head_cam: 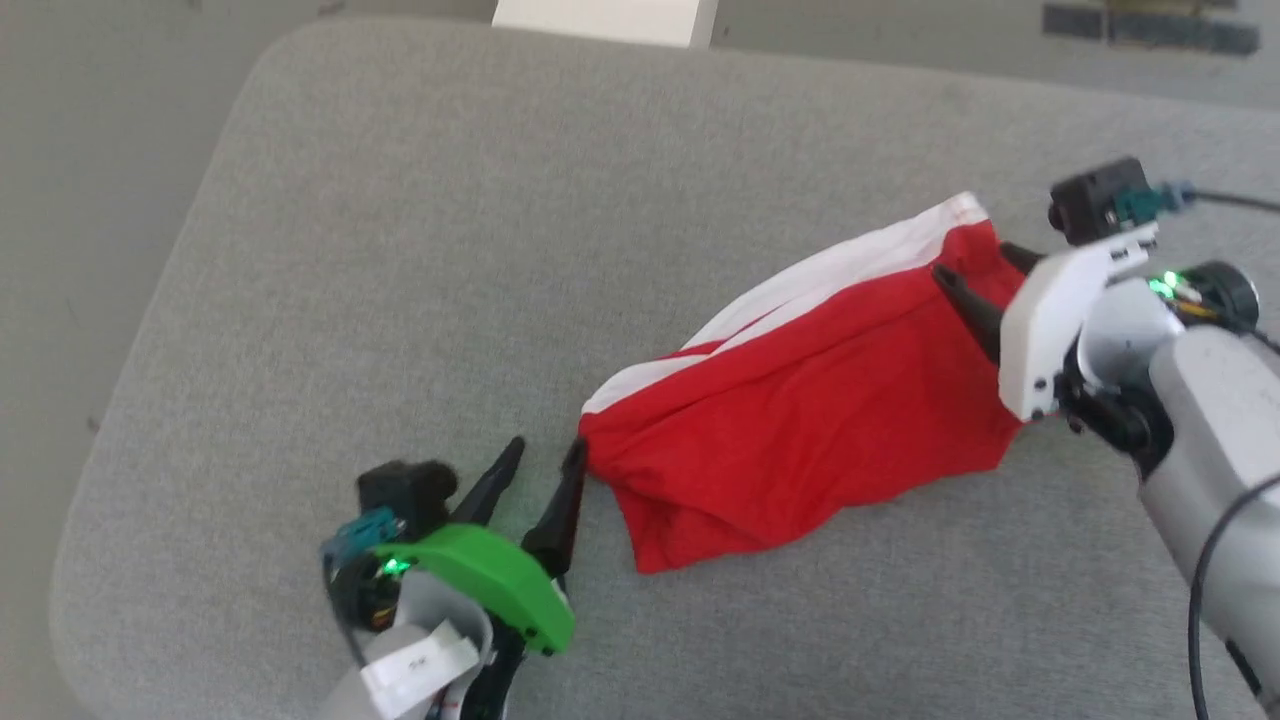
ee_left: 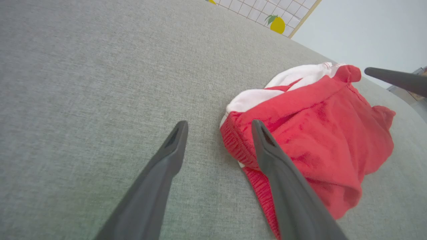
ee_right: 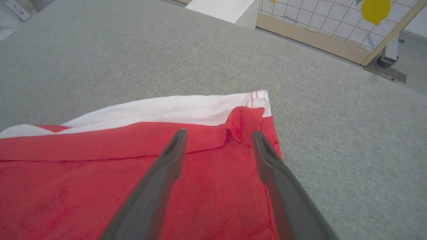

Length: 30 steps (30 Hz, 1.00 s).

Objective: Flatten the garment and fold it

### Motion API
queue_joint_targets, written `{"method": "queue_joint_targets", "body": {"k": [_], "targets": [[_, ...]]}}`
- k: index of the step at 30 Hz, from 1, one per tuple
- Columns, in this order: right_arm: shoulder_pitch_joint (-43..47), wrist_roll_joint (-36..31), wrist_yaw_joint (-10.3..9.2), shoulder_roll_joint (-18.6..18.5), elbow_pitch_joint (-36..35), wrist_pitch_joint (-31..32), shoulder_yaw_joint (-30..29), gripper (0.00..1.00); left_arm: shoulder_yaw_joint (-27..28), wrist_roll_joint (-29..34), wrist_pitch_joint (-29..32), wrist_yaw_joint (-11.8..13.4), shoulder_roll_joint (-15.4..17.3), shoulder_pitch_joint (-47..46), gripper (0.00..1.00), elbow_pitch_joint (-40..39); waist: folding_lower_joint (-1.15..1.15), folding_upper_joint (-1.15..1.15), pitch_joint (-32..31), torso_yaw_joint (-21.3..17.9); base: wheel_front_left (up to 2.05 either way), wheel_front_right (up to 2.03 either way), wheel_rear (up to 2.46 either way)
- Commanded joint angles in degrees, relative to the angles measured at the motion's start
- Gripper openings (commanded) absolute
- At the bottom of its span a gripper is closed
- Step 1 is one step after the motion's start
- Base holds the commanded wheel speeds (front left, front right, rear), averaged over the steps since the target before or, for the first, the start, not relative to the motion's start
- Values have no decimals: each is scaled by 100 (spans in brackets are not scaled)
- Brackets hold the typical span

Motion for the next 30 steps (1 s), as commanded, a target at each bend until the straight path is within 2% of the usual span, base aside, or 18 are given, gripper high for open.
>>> {"method": "queue_joint_targets", "body": {"k": [1, 8, 11, 15, 21, 30], "targets": [[252, -5, -9, -32, -125, -187, -90, 100, 87, -36, -139, 76, 63, 124, 100, -88, 0, 0, -449, -206, 0, 0, 0], [1056, -243, -9, 51, -579, -1014, -650, 100, 345, 484, -771, 283, 213, 282, 100, -229, 0, 0, -758, -258, 0, 0, 0], [1268, -425, -9, 149, -674, -1282, -918, 100, 496, 953, -845, 231, 201, 213, 100, -292, 0, 0, -782, -249, 0, 0, 0], [1379, -618, -9, 316, -645, -1402, -1250, 100, 969, 1631, -851, -14, -37, 203, 100, -625, 0, 0, -731, -215, 0, 0, 0], [1168, -766, -9, 623, -367, -1189, -1677, 100, 1730, 2549, -853, -408, -488, 250, 100, -940, 0, 0, -506, -222, 0, 0, 0], [346, -1159, -9, 957, 541, -348, -2171, 100, 2315, 3045, -854, -783, -872, 206, 100, -956, 0, 0, -90, -190, 0, 0, 0]]}}
